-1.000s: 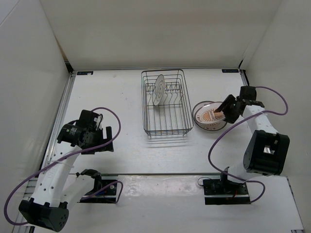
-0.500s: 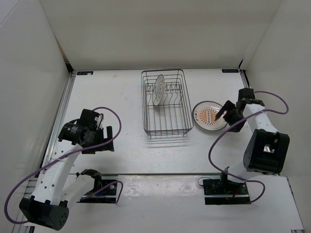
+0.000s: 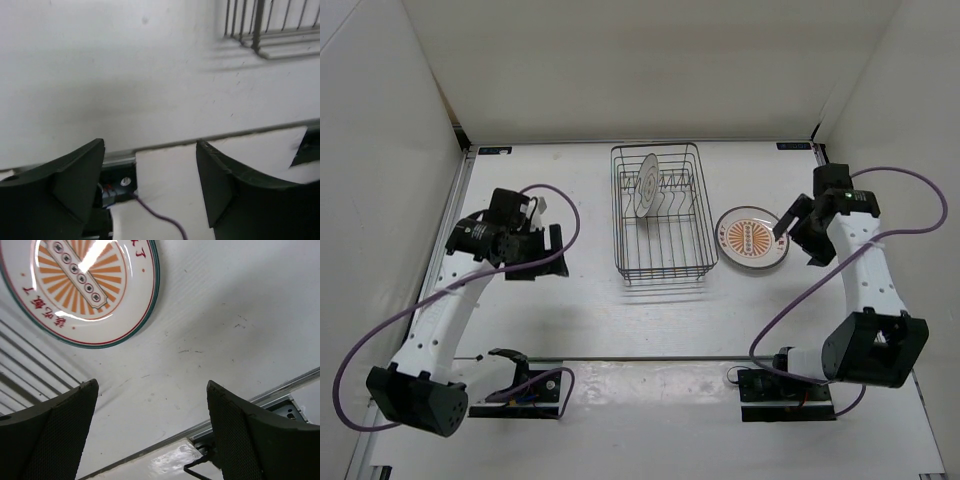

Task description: Unload the plates from the dish rack

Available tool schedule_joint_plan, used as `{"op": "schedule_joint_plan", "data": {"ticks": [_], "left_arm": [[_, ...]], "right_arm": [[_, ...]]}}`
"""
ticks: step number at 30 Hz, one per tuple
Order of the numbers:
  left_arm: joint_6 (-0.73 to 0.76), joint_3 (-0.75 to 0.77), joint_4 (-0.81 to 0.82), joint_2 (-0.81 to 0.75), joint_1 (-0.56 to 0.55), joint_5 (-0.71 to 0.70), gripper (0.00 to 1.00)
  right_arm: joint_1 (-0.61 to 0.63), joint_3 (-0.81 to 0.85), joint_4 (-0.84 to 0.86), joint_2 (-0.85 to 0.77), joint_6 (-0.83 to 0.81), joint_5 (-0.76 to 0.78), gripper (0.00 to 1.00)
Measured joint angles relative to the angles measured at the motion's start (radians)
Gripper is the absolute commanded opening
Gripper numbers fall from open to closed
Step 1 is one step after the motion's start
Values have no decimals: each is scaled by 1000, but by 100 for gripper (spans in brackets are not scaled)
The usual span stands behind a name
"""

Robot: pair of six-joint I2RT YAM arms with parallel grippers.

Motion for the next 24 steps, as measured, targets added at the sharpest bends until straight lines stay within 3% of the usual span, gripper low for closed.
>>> {"op": "schedule_joint_plan", "data": {"ticks": [1, 2, 5, 7, 11, 13, 14, 18, 24], "left_arm": [[-6, 21, 21, 19, 0, -3, 72], [-10, 48, 42, 41, 2, -18, 57], [-34, 166, 60, 134, 35, -59, 43], [-48, 299, 56, 232, 85, -75, 43], [-84, 671, 47, 506, 164, -99, 67], [-109, 821, 71, 634, 176, -103, 85], [-121, 880, 81, 687, 170, -102, 100], [-136, 1024, 185, 879, 64, -101, 100], [-56, 968, 391, 1027, -219, -95, 100]], "right_arm": [[0, 16, -8, -15, 0, 2, 90], [-1, 24, -16, -29, 0, -3, 90], [-1, 27, -60, -56, 0, -39, 90], [-1, 27, -97, -67, 0, -78, 90], [-3, 29, -138, -122, -27, -141, 90], [-3, 46, -159, -141, -47, -153, 90], [-2, 56, -164, -146, -59, -157, 90], [8, 80, -170, -134, -96, -168, 90], [74, 112, -150, -111, -153, -133, 90]]}}
